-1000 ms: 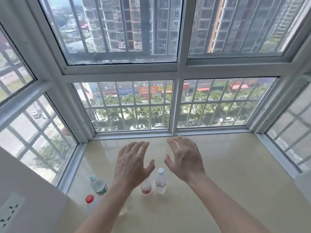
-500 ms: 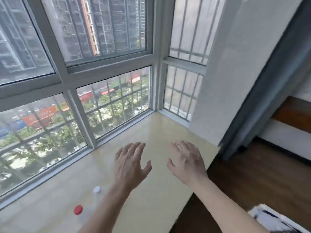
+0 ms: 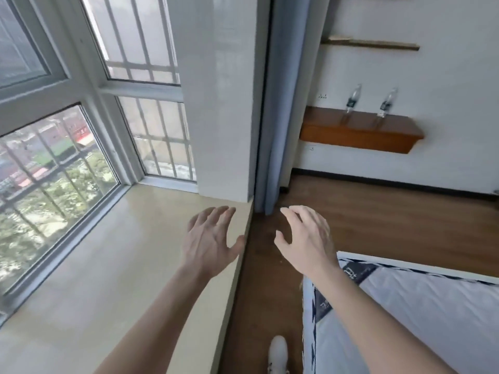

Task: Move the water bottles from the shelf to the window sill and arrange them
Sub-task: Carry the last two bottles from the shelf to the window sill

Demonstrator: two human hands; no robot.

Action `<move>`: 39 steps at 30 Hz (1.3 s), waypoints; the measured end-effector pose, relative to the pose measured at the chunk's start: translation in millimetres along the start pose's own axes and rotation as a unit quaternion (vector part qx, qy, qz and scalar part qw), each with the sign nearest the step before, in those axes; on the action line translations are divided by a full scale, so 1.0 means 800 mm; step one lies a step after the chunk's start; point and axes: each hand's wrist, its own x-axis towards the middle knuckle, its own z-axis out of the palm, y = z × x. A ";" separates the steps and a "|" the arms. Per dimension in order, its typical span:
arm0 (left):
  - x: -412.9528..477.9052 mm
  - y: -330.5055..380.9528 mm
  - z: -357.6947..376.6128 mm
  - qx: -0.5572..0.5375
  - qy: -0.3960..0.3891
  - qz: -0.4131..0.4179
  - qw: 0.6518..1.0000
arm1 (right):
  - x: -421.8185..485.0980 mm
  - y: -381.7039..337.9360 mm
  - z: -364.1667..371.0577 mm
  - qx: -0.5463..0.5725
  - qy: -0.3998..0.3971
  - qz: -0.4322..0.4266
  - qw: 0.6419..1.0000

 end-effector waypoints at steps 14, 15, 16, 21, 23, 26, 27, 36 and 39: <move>0.223 0.102 0.135 -0.015 -0.028 0.058 0.998 | 0.142 0.190 0.065 0.001 0.023 0.045 0.999; 0.244 0.111 0.143 -0.017 -0.026 0.059 0.998 | 0.158 0.206 0.069 0.002 0.019 0.047 0.999; 0.263 0.119 0.152 -0.019 -0.026 0.059 0.998 | 0.173 0.222 0.072 0.002 0.015 0.050 0.999; 0.345 0.155 0.187 -0.014 -0.029 0.064 0.997 | 0.233 0.286 0.082 -0.008 0.002 0.072 0.997; 0.374 0.165 0.197 -0.012 -0.033 0.069 0.997 | 0.252 0.307 0.086 -0.014 -0.001 0.079 0.997; 0.414 0.179 0.209 -0.003 -0.039 0.067 0.997 | 0.280 0.335 0.096 -0.015 -0.002 0.072 0.997; 0.428 0.182 0.214 0.003 -0.042 0.070 0.997 | 0.290 0.344 0.100 -0.014 0.001 0.074 0.997; 0.562 0.181 0.283 -0.015 -0.063 0.112 0.992 | 0.393 0.406 0.154 -0.032 -0.007 0.108 0.994; 0.624 0.178 0.312 -0.025 -0.065 0.127 0.989 | 0.441 0.428 0.171 -0.049 -0.011 0.123 0.991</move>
